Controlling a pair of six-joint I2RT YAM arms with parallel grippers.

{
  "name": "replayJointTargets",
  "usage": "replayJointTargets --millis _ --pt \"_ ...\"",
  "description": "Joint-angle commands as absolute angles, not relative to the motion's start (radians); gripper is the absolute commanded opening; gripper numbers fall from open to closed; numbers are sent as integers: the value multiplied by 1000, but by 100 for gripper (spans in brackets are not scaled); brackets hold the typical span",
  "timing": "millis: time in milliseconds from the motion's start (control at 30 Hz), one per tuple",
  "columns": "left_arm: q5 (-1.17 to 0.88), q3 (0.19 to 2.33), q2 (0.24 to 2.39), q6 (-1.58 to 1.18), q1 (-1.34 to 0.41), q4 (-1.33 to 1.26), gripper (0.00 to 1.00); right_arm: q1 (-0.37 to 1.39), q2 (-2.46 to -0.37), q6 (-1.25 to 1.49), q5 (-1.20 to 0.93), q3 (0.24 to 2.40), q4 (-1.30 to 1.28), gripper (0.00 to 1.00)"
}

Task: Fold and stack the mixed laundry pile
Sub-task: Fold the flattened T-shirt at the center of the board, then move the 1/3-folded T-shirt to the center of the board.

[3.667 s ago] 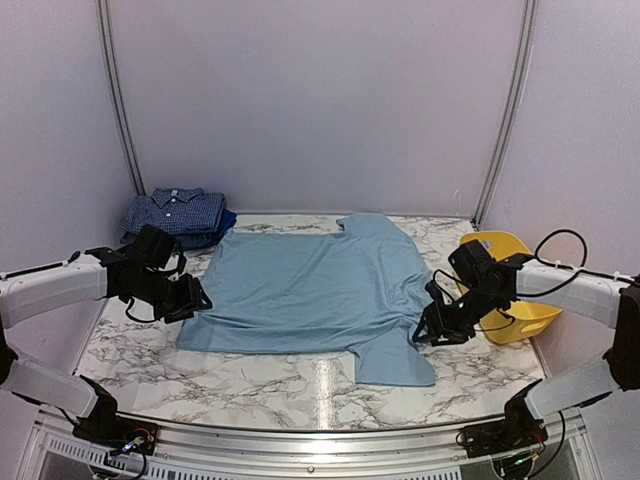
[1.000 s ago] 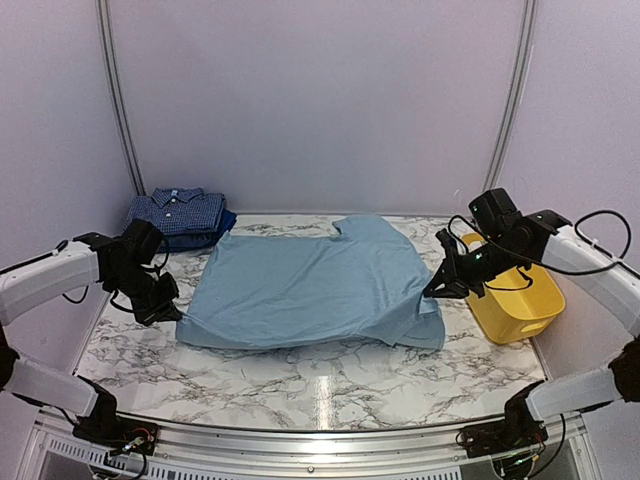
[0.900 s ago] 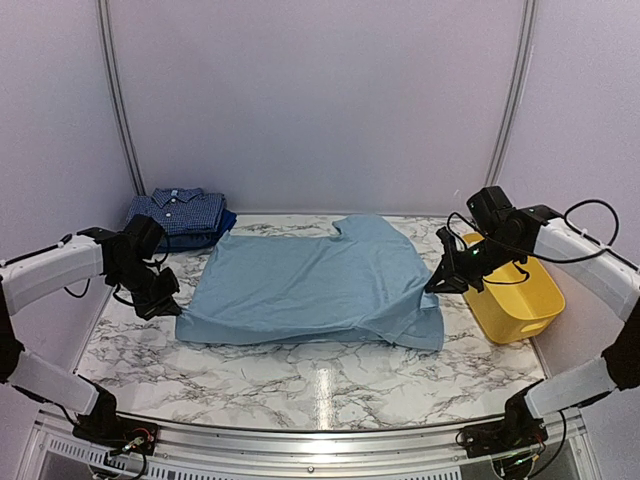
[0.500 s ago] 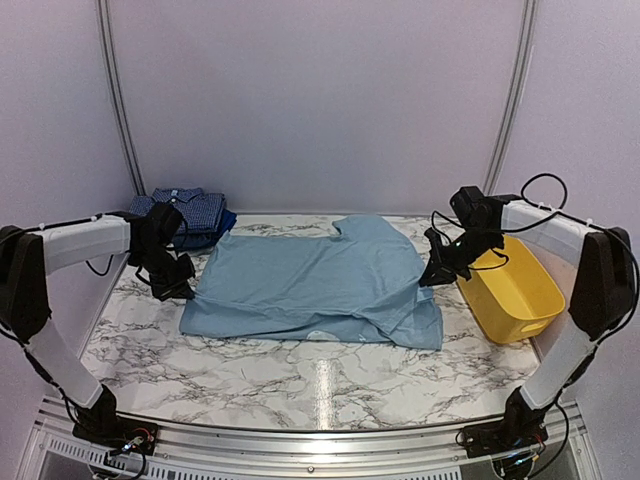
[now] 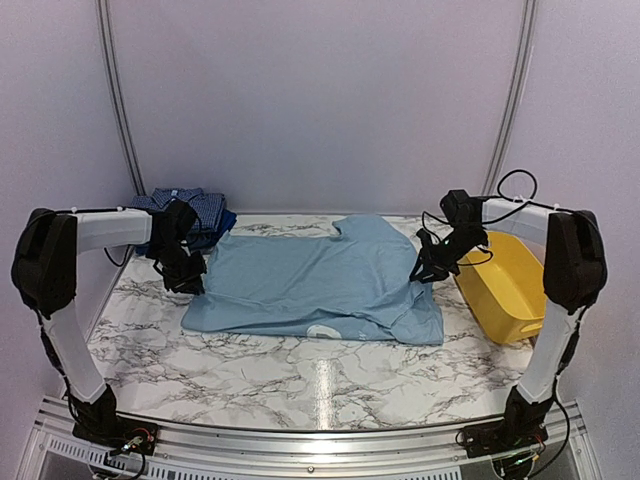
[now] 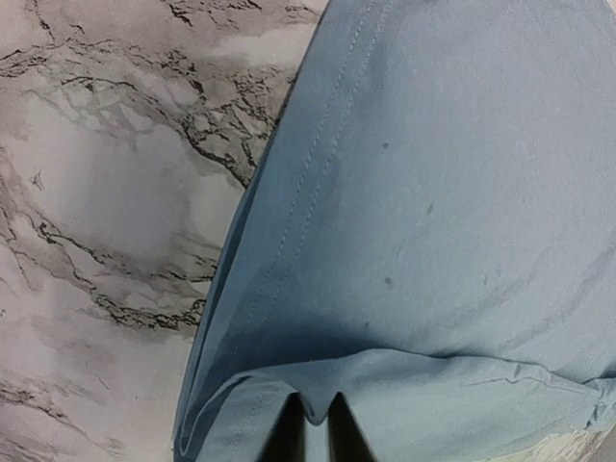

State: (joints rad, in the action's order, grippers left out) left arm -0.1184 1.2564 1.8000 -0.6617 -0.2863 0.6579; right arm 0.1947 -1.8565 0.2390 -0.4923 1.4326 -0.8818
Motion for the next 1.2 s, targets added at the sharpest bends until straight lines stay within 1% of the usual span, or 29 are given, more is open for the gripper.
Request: replayJointTargets --millis 0,33,67,100,167,200,267,400,500,600,833,933,1067,1167 --pt "-69 1283 1804 -623 -267 662 28 182 -1858 208 -505 1501 -884 33" --pt "-62 1274 1785 -620 -258 659 37 174 -1835 208 -488 1497 -894 43" --pt "-66 1260 1763 -613 -246 659 44 160 -1800 212 -469 1479 -900 51" --pt "-75 1248 1742 -604 -236 661 49 146 -1762 212 -461 1453 -905 55" --pt "-87 1206 1693 -591 -224 660 57 127 -1679 217 -459 1362 -909 57" --pt "-94 1183 1672 -589 -223 660 58 127 -1641 219 -463 1312 -906 56" --pt "-118 1115 1634 -592 -221 660 58 126 -1578 230 -474 1195 -896 55" --pt "-164 1009 1573 -595 -219 651 59 129 -1513 250 -474 1068 -865 52" --pt "-178 956 1528 -577 -219 641 62 140 -1512 240 -436 1007 -839 52" --pt "-206 919 1531 -557 -214 641 62 150 -1528 222 -414 956 -810 53" --pt "-270 811 1504 -596 -204 541 62 159 -1543 189 -451 884 -750 52" --pt "-287 793 1503 -607 -204 509 61 167 -1572 170 -467 879 -734 49" --pt "-282 778 1523 -621 -202 446 60 176 -1609 156 -477 882 -714 40" --pt "-291 778 1543 -638 -202 384 54 178 -1626 141 -467 888 -718 33"
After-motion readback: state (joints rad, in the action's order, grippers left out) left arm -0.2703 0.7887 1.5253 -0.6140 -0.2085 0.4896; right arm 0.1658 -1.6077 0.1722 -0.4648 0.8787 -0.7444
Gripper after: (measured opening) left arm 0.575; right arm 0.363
